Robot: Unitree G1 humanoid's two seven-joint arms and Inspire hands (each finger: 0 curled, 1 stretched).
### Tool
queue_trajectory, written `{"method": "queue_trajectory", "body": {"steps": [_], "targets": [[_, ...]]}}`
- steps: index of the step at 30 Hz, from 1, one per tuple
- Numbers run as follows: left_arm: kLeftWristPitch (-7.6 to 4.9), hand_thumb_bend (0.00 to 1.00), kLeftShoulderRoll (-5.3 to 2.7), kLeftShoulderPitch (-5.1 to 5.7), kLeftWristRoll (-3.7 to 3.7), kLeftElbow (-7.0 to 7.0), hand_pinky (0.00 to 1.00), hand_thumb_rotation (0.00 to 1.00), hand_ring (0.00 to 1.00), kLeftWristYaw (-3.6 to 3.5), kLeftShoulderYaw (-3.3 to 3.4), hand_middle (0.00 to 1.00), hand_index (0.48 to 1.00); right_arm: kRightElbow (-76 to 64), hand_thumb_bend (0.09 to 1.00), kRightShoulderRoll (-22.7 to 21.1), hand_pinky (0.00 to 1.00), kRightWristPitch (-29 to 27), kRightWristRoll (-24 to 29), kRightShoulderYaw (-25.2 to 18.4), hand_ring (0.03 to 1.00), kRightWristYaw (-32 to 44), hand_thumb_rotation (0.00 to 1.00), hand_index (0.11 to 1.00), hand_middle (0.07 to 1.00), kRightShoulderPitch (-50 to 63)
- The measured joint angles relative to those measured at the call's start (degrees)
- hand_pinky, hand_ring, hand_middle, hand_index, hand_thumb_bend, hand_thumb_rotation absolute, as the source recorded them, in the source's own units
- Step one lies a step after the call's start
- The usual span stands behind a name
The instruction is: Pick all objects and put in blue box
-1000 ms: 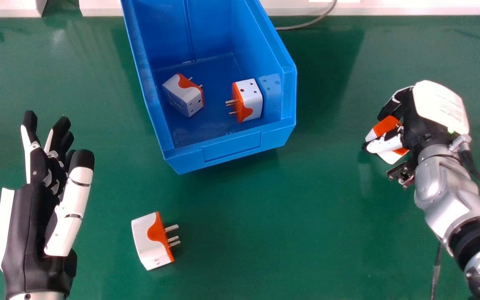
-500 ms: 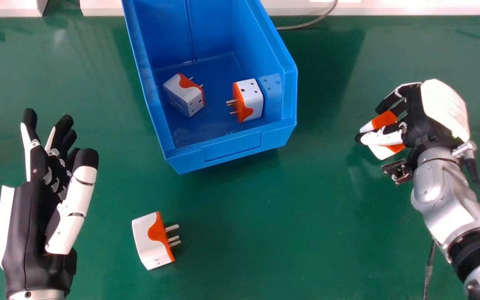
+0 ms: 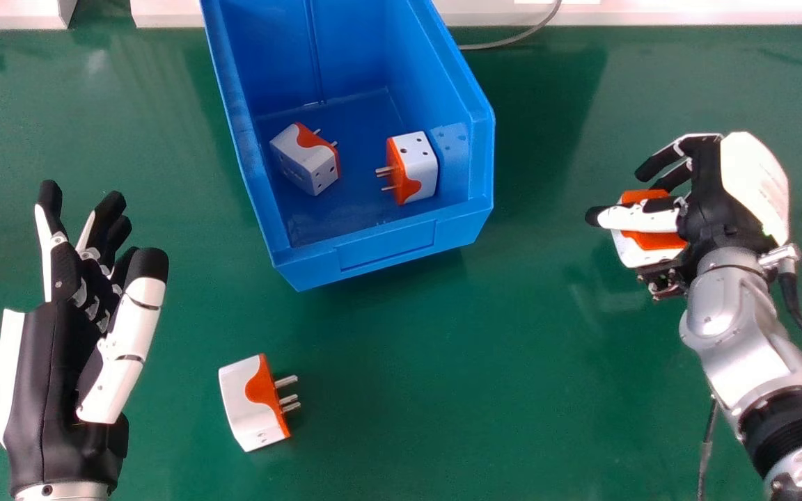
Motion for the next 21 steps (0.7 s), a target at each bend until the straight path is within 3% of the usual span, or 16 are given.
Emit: {"method": "queue_trajectory", "body": {"steps": [9, 21], "targets": [[-0.01, 0.5, 0.05, -0.78, 0.08, 0.35, 0.91, 0.6, 0.95, -0.01, 0.15, 0.95, 0.926, -6.0, 0.501, 0.6, 0.07, 0.9, 0.1, -0.9, 0.088, -0.3, 0.11, 0.469, 0.116, 3.5], [-0.01, 0.53, 0.04, -0.89, 0.01, 0.68, 0.91, 0.59, 0.95, -0.03, 0.19, 0.95, 0.921, -7.1, 0.501, 0.5, 0.07, 2.7, -0.2, -0.8, 0.09, -0.3, 0.11, 0.469, 0.119, 4.0]]}}
